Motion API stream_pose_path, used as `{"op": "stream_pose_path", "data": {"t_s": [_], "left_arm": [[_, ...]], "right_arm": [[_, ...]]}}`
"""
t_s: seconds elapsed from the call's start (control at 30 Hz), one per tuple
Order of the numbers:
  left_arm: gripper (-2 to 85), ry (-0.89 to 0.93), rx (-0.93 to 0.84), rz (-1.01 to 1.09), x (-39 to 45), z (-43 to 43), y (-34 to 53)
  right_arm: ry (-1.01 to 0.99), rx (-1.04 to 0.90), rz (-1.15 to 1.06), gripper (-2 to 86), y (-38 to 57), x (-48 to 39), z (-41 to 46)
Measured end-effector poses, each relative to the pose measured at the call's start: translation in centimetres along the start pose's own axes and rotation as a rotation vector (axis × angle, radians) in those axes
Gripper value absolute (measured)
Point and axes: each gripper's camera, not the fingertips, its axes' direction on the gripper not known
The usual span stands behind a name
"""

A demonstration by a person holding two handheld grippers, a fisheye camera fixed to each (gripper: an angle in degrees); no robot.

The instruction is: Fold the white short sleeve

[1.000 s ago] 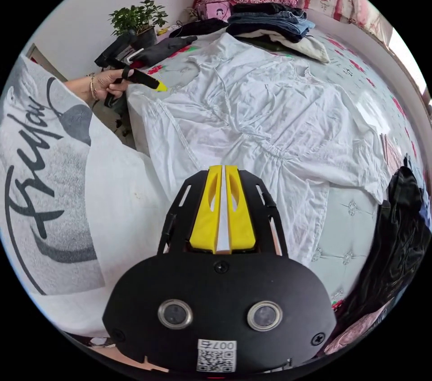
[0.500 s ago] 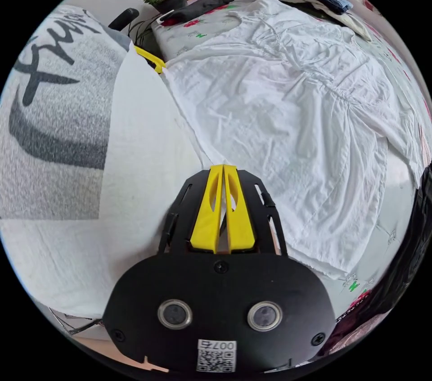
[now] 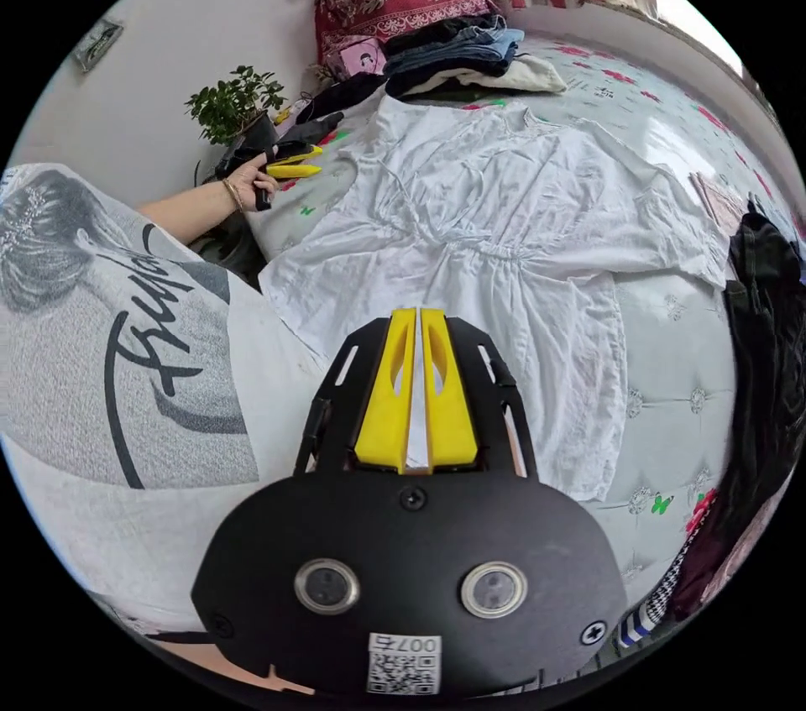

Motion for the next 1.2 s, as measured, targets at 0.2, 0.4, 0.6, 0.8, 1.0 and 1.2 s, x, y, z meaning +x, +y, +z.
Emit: {"op": "stream_pose_path", "data": {"t_s": [0.2,0.4,0.6,0.8,1.0,1.2], "left_arm": [[12.4,0.092,0.046,-0.187,-1.5,2.0,-6.4],[0.0,0.320,0.219,-0.306,-4.4,1.3,-6.0],[-0.9,0.364,0.432,-0.293,-7.4,-3.4,-0.6],[-0.9,0.302,0.402,-0.068,-3.1,-2.5,1.4],[0.4,0.112,0.135,0.719,15.5,5.3,6.8],[8.6,-0.138,-0.414,0.997,19.1,23.7,16.5]], "right_arm": [[0.038,-0.004,0.064,-0.2,-2.5,0.4,-2.4],[0.040,-0.049,0.080,-0.3,-5.3,1.6,-3.9],[0.025,-0.067,0.097,-0.3,-7.3,3.7,-5.4],[-0.048,-0.041,0.155,-0.2,-8.9,7.2,-7.2],[-0.091,0.073,0.269,0.5,-8.9,12.5,-11.4],[-0.207,0.254,0.564,2.8,-4.9,21.1,-14.8]]}}
